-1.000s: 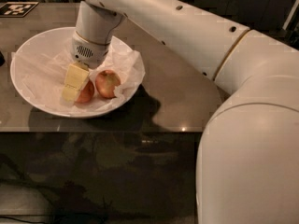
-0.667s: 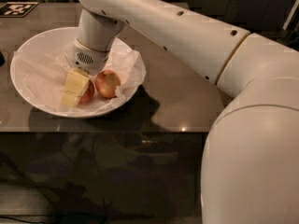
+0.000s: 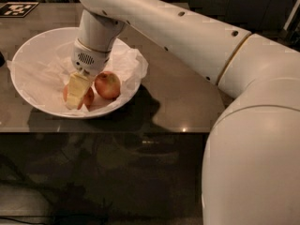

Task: Pick apple from white bowl

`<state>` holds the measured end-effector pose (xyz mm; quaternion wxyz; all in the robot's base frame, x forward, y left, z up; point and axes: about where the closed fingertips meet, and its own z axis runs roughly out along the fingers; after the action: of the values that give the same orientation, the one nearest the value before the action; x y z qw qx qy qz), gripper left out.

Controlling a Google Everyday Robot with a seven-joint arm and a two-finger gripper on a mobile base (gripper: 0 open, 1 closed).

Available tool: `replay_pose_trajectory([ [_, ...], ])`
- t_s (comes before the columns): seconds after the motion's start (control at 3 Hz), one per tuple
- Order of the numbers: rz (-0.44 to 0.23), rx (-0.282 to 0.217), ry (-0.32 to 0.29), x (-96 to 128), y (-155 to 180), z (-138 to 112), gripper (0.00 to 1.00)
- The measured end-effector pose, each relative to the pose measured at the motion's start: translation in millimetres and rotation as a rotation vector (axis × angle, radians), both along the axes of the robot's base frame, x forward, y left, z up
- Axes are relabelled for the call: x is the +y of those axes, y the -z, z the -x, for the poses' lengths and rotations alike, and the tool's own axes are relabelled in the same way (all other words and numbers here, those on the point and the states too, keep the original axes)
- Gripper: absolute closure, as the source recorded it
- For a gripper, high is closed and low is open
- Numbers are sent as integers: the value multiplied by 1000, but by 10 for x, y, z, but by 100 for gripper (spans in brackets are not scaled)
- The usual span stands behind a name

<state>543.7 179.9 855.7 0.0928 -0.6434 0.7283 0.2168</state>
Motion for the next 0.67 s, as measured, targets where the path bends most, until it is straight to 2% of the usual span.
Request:
replay_pose_trajectory([
  [0.67,0,0,0,0,-3,1,89],
])
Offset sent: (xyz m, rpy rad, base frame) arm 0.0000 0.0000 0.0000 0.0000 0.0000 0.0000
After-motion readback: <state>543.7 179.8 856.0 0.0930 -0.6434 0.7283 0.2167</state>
